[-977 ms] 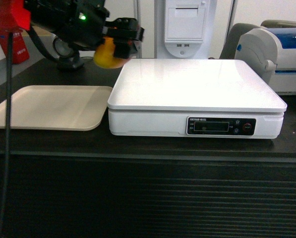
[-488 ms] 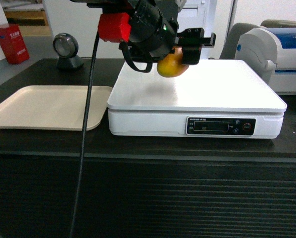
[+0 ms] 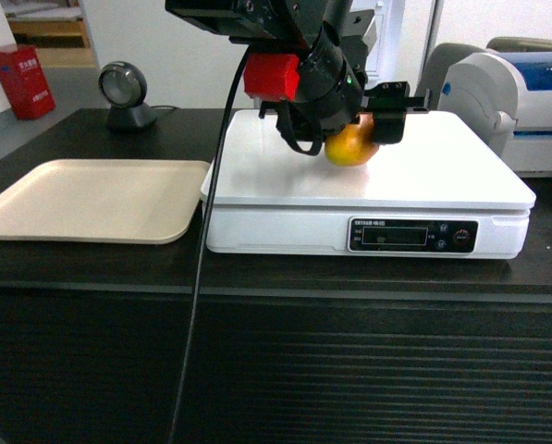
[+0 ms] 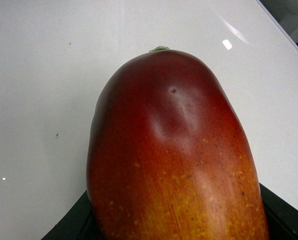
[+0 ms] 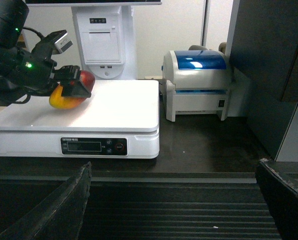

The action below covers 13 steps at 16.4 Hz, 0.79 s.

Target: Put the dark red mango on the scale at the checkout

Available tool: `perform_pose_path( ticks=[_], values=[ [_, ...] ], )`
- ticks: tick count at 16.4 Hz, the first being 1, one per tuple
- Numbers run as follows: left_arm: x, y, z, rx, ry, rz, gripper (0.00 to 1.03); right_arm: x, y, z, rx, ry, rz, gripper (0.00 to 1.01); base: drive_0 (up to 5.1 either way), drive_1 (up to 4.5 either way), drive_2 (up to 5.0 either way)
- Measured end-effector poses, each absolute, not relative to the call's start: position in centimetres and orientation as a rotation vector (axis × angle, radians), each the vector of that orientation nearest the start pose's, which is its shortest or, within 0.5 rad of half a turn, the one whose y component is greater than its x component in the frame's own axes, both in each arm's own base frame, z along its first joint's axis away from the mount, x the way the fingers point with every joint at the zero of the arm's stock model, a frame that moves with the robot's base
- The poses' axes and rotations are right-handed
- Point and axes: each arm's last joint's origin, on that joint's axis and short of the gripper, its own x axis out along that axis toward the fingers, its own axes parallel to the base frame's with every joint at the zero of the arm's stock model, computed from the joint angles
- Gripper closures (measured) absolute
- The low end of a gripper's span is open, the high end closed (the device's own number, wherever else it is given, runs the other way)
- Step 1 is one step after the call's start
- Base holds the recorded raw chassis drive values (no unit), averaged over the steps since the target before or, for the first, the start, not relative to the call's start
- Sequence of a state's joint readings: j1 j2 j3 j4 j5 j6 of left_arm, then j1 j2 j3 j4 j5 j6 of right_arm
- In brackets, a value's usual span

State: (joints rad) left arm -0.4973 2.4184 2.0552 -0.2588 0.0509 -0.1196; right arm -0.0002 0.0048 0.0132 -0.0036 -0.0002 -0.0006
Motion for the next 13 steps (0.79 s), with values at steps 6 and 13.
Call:
perform_pose_path(
  ticks=[6, 13],
  values=[
    [49.2, -27.9, 18.3, -0.007, 0.699, -0.444, 0.41, 9.7, 0.0, 16.7, -0.001, -0.005, 0.000, 0.03, 0.0, 0.00, 0.0],
    [49.4, -28.2, 17.9, -0.028, 0.690, -0.449, 0.05, 9.7, 0.0, 16.7, -0.001, -0.005, 0.000, 0.03, 0.0, 0.00, 0.0]
  ],
)
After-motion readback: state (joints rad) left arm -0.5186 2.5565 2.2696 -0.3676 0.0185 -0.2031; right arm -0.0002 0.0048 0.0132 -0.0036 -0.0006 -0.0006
